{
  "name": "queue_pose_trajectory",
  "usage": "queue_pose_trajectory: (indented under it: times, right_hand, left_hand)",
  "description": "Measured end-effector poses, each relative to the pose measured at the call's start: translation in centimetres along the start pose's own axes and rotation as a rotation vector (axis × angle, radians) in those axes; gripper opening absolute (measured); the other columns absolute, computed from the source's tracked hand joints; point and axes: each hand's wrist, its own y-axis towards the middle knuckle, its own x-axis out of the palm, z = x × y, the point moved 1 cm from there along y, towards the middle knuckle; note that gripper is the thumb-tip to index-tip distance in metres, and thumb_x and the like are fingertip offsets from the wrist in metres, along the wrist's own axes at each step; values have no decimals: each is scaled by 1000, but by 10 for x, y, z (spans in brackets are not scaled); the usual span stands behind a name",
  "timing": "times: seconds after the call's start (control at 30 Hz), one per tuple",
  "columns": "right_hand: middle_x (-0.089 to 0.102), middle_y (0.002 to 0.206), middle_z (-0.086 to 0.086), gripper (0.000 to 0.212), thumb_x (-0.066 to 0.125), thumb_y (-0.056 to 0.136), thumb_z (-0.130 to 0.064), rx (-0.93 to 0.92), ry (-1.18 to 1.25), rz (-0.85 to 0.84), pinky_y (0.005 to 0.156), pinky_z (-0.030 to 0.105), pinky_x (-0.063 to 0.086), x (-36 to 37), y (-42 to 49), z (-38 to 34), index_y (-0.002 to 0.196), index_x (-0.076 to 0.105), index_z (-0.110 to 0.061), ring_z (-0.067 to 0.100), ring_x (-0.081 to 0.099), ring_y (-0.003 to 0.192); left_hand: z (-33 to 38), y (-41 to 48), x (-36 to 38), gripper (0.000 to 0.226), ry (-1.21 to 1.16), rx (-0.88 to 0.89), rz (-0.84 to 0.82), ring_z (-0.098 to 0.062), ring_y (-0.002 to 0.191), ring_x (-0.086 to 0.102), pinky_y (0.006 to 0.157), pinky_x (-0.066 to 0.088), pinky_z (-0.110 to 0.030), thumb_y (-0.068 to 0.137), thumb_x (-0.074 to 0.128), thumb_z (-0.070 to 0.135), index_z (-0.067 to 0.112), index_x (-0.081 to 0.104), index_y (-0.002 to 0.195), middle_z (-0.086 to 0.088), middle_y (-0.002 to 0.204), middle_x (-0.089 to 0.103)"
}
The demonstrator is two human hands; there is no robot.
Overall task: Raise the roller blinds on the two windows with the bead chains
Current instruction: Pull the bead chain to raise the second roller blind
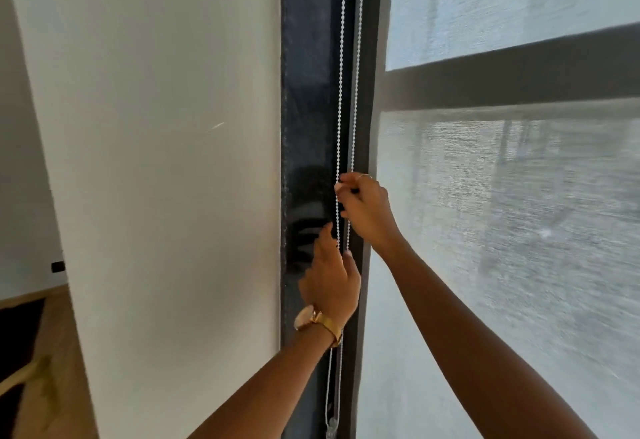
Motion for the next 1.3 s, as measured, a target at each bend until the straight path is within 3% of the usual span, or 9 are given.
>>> queue_pose_trajectory:
  times: [0.13, 0.3, 0.43, 0.53, 0.7, 0.87, 1.0, 1.17, 1.3]
  right_hand:
    - [67, 88, 2, 22, 53, 94, -33, -24, 63, 26, 81, 39, 58, 4, 13, -10, 99, 63, -14, 16, 66, 86]
    - [65, 76, -2, 31, 47, 97, -36, 23, 220, -11, 57, 12, 42, -3, 35, -46, 96, 64, -11, 4, 59, 66]
    - [67, 79, -3, 21, 44, 98, -22, 18, 393, -37, 65, 23, 54, -22, 63, -100, 107, 61, -14, 9, 64, 69]
    - [66, 81, -2, 20, 48, 96, -14, -104, 323, 36, 67, 22, 56, -36, 79, -142, 113, 57, -10, 8, 65, 69]
    - [63, 80, 5, 16, 50, 95, -13, -227, 308, 132, 68, 24, 56, -51, 86, -185, 105, 56, -3, 13, 63, 68]
    - [63, 75, 5, 17, 46, 97, -18, -173, 398, 176, 62, 25, 54, -58, 74, -218, 99, 57, -6, 14, 61, 64]
    - [56, 77, 7, 22, 37, 100, -16, -47, 547, 80, 62, 27, 48, -48, 58, -231, 101, 55, -5, 16, 53, 65]
    - [48, 61, -1, 33, 29, 103, -19, -68, 644, 94, 43, 18, 35, -26, 29, -228, 100, 59, -6, 7, 39, 47]
    - [37, 53, -7, 35, 29, 103, -25, -242, 604, 183, 35, 16, 25, -9, 2, -217, 80, 53, -16, 4, 29, 40]
  left_hand:
    - [-10, 6, 4, 40, -15, 95, 16, -23, 94, 70, 63, 51, -24, 96, 48, 27, 16, 46, 134, -4, 118, 68]
    - [-19, 13, -6, 30, -149, 144, -30, -12, 78, 68, 56, 46, -13, 98, 39, 37, 24, 57, 118, 2, 89, 73]
    - [14, 25, -26, 29, -513, 138, -203, -8, 69, 61, 61, 50, -20, 98, 38, 38, 19, 59, 105, 3, 72, 63]
    - [57, 61, -48, 28, -897, 6, -300, -6, 60, 57, 57, 50, -18, 101, 37, 29, 11, 57, 107, 1, 66, 56]
    - [105, 130, -86, 35, -1082, 8, -334, -7, 48, 45, 45, 42, -17, 102, 34, 28, 5, 59, 108, 0, 61, 47]
    - [110, 144, -103, 31, -997, 131, -354, 1, 48, 40, 47, 34, -5, 100, 34, 10, 4, 58, 82, 5, 59, 44]
    - [92, 114, -109, 32, -979, 147, -217, 1, 55, 46, 59, 40, -3, 99, 33, 6, 4, 49, 71, 1, 61, 46]
    - [96, 91, -135, 27, -1031, 179, -144, -26, 79, 54, 54, 45, -15, 96, 38, 3, 3, 51, 72, -33, 85, 61]
    - [82, 71, -139, 32, -945, 248, -93, -7, 56, 43, 52, 33, -13, 94, 39, 8, 12, 47, 64, 5, 55, 43]
